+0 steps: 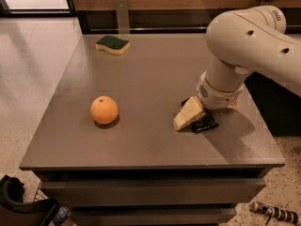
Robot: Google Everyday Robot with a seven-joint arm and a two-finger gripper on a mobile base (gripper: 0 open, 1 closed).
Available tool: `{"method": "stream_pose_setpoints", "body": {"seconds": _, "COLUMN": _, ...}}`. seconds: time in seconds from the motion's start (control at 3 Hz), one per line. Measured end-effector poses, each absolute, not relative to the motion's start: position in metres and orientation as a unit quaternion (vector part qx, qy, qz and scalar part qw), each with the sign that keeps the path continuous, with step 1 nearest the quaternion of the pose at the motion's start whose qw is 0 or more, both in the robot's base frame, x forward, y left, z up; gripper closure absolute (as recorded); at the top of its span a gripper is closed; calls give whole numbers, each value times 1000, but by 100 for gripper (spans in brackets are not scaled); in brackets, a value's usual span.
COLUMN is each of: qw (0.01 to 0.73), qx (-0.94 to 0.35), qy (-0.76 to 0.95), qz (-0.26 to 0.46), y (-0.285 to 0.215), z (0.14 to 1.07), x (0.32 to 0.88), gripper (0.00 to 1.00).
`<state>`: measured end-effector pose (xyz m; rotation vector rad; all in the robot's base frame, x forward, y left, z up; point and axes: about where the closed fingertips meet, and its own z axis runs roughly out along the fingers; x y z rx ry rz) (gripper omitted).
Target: Move rxbar chocolate near sponge
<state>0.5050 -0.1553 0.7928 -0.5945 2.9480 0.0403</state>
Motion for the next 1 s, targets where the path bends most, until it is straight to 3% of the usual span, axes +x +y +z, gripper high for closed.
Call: {"method": "stream_pose_setpoints", "body": {"seconds": 1.0, "qw": 67, "qx": -198, "qy": 978, "qz": 13, "y": -155, "z": 813, "x": 505, "gripper": 93}}
